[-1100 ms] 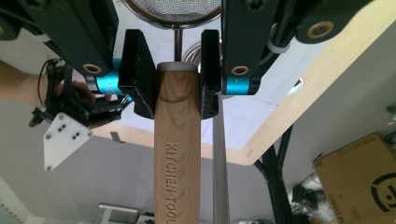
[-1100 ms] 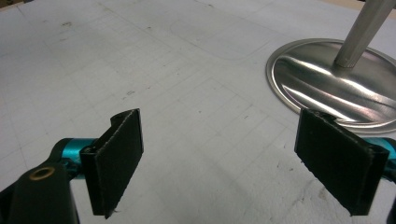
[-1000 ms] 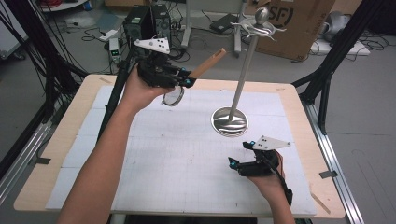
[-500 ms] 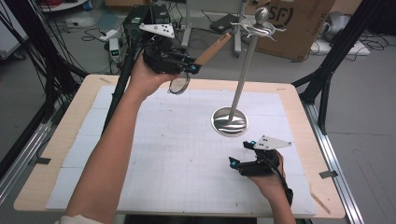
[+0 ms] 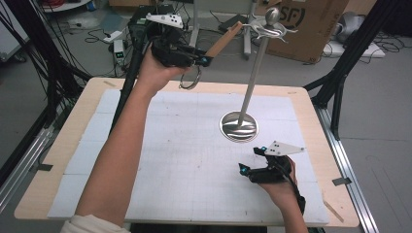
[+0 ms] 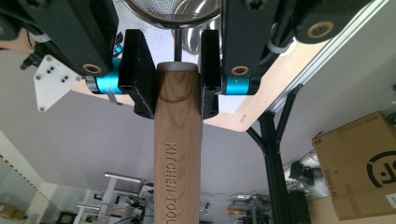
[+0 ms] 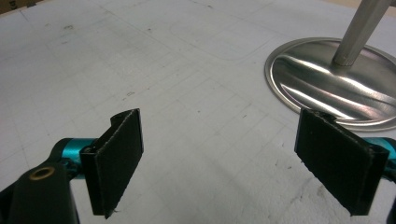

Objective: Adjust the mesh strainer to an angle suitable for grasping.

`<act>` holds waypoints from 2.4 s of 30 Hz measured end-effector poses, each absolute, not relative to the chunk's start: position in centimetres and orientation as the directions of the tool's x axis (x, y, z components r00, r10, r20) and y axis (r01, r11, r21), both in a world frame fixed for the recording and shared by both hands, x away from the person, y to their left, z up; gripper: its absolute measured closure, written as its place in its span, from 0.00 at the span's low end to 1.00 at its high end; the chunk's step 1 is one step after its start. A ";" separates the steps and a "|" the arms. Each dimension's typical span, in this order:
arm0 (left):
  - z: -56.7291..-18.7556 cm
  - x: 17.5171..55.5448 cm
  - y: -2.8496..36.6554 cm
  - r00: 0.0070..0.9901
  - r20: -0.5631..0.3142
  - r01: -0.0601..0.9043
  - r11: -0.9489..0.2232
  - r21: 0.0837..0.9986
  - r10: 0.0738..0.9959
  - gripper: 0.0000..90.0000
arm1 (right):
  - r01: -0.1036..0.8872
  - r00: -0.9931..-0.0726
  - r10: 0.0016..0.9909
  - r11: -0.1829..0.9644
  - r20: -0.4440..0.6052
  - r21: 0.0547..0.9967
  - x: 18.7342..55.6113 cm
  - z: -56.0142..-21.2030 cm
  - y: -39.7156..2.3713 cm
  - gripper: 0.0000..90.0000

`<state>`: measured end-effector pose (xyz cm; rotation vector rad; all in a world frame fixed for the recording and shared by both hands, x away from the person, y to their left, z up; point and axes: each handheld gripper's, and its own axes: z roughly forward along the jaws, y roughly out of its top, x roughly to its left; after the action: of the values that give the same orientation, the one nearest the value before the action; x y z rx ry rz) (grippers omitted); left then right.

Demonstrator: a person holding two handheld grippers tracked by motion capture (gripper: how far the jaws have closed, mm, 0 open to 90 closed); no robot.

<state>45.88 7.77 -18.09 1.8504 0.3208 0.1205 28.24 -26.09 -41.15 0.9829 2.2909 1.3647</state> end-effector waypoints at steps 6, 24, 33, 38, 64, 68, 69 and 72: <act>-17.6 46.9 7.4 0.954 -0.095 0.169 -0.250 0.953 0.283 0.77 | 0.407 -0.717 0.691 0.311 0.089 0.859 28.2 -41.2 -26.4 0.16; -18.2 47.5 5.9 0.959 -0.108 0.180 -0.273 0.945 0.262 0.77 | 0.411 -0.710 0.698 0.306 0.092 0.859 28.0 -41.3 -26.7 0.16; -18.3 46.8 4.6 0.967 -0.091 0.163 -0.304 0.939 0.238 0.77 | 0.404 -0.715 0.694 0.312 0.084 0.860 28.0 -41.3 -26.5 0.16; -19.0 46.7 3.4 0.970 -0.093 0.164 -0.326 0.931 0.223 0.77 | 0.403 -0.717 0.692 0.313 0.084 0.860 28.0 -41.2 -26.5 0.16; -20.3 46.7 0.7 0.970 -0.075 0.163 -0.393 0.905 0.231 0.67 | 0.406 -0.718 0.691 0.318 0.083 0.857 28.0 -41.3 -26.3 0.16; -20.3 46.6 0.8 0.971 -0.077 0.164 -0.397 0.903 0.225 0.66 | 0.403 -0.719 0.691 0.319 0.081 0.858 28.0 -41.3 -26.3 0.16; -20.3 46.6 0.8 0.971 -0.077 0.164 -0.396 0.903 0.227 0.65 | 0.403 -0.719 0.691 0.318 0.082 0.858 28.0 -41.3 -26.3 0.16; -20.6 46.5 1.2 0.972 -0.078 0.162 -0.395 0.904 0.222 0.63 | 0.404 -0.719 0.690 0.320 0.081 0.857 28.0 -41.3 -26.3 0.16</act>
<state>46.50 1.21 -20.57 1.9855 0.2738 0.0655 27.98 -26.33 -41.29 0.9836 2.2913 1.3534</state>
